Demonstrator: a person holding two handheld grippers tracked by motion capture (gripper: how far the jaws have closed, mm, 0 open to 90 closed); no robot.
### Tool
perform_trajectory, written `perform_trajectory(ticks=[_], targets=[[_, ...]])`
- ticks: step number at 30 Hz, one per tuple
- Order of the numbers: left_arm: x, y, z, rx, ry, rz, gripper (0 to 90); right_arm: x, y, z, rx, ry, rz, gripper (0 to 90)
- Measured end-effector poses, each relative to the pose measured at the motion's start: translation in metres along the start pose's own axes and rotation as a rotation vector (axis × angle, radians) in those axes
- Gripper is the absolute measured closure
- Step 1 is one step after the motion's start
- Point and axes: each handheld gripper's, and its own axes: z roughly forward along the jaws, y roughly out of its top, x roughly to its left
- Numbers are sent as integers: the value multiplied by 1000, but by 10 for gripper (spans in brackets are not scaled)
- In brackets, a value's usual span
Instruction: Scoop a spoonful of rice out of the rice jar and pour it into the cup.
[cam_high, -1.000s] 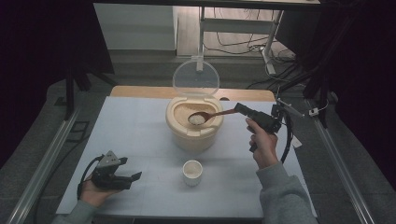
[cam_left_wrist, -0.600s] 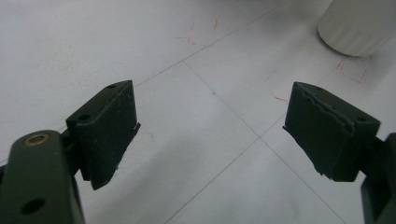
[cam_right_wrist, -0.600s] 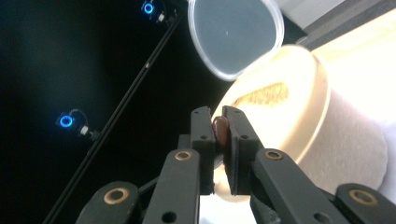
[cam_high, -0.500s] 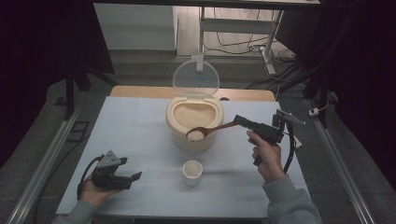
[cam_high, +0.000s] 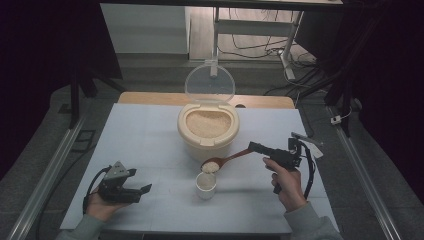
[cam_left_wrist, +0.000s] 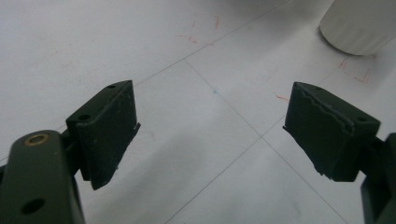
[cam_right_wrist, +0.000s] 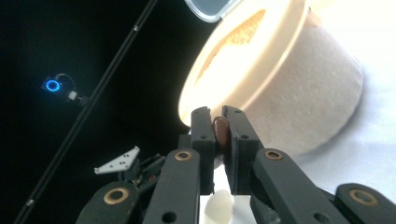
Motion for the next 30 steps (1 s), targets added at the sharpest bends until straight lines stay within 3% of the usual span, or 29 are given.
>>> perform_trajectory(ticks=[11, 30], targets=[[0, -1, 0, 3, -1, 2, 168, 0, -13, 8, 18, -32, -129, 827], [-1, -1, 2, 7, 0, 5, 168, 25, -21, 6, -5, -29, -466, 827]])
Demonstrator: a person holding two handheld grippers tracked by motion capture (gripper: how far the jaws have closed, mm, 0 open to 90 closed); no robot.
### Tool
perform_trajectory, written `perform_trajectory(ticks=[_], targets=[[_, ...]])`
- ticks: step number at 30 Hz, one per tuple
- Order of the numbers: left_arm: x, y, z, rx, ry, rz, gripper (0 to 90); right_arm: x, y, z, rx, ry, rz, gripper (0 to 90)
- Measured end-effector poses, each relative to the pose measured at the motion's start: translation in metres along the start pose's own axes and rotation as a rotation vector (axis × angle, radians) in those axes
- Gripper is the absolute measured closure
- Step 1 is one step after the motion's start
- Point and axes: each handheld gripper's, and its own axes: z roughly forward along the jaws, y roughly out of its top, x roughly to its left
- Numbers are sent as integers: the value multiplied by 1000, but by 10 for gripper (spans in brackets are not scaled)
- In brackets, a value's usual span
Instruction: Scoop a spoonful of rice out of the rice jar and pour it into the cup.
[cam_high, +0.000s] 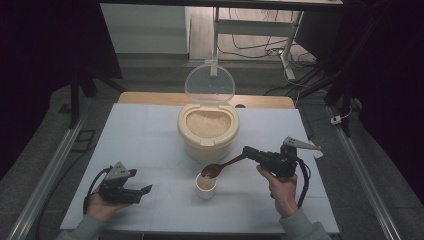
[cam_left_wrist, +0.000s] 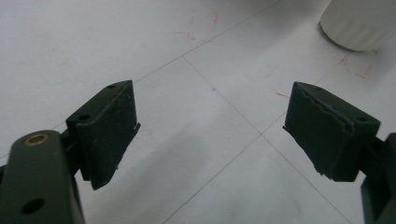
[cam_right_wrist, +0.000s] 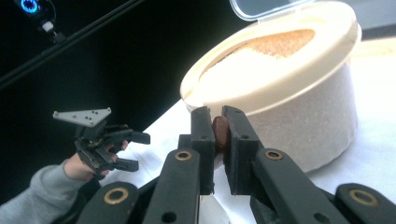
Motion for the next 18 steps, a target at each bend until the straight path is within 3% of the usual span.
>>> perform_trajectory(ticks=[4, 18], targets=[[0, 0, 0, 0, 0, 0, 168, 3, 1, 1, 4, 4, -30, 826], [0, 0, 0, 0, 0, 1, 168, 1, 2, -1, -11, 9, -25, 827]])
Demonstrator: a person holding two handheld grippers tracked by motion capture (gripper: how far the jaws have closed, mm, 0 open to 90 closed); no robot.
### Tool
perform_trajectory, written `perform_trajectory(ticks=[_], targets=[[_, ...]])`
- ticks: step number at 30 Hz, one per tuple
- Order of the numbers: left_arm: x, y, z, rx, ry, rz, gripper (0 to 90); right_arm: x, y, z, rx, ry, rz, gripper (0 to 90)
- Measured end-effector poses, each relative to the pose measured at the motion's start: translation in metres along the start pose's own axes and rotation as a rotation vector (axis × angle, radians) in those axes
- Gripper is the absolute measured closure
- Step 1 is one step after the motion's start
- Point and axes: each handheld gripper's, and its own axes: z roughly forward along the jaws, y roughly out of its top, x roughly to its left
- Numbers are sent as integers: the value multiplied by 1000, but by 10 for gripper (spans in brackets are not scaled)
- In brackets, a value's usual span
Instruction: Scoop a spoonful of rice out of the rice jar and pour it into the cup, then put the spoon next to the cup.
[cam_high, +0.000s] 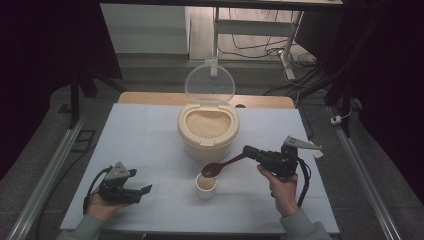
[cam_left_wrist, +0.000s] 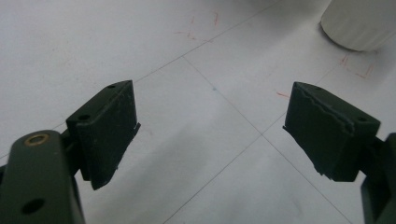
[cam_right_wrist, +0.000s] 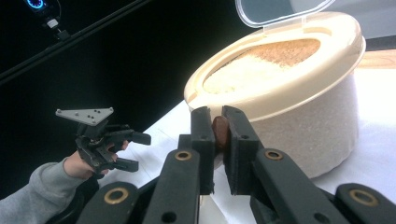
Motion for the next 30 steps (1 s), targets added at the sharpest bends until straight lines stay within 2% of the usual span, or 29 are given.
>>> perform_trajectory(ticks=[6, 13, 18, 24, 30], targets=[[1, 0, 0, -1, -1, -1, 168, 0, 5, -4, -17, 1, -3, 827], [1, 0, 0, 0, -1, 0, 168, 3, 20, -20, -44, -9, -14, 826], [0, 0, 0, -2, 1, 1, 168, 5, 31, -30, -4, -9, -28, 826], [0, 0, 0, 1, 1, 3, 168, 4, 33, -36, 52, 0, -23, 826], [0, 0, 0, 0, 0, 3, 169, -3, 33, -36, 160, 21, 12, 826]])
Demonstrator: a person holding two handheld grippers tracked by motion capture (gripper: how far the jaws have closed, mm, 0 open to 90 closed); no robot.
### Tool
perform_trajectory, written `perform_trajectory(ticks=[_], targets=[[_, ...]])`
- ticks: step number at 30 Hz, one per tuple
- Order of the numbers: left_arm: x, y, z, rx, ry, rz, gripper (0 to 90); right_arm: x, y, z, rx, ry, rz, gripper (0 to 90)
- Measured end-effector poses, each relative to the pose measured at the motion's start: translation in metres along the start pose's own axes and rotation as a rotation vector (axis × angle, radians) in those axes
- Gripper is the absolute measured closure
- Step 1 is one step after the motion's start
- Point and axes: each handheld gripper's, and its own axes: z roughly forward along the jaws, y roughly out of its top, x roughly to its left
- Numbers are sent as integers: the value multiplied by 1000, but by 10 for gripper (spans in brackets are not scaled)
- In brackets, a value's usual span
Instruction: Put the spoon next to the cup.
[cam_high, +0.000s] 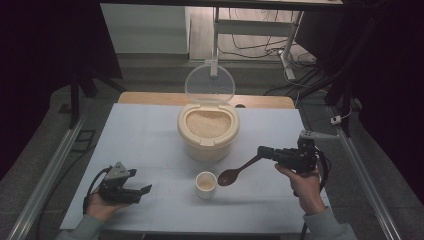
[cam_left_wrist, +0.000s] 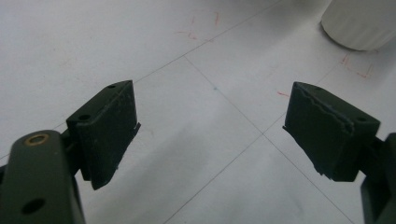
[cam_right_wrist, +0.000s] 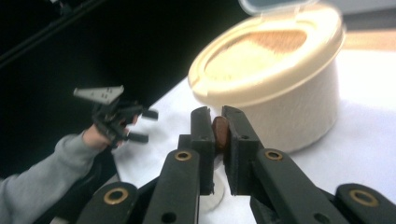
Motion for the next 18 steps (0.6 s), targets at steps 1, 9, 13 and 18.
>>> perform_trajectory(ticks=[1, 9, 13, 18], targets=[[0, 0, 0, 1, 0, -1, 169, -1, 0, 1, 27, 6, 5, 826], [-1, 0, 1, 4, 1, 3, 169, -3, -8, 19, 196, 9, 4, 826], [0, 0, 1, 4, 0, 3, 169, -5, -12, 29, 253, 23, 16, 826], [0, 0, 1, 5, 0, 4, 169, -5, -14, 40, 323, 31, 10, 826]])
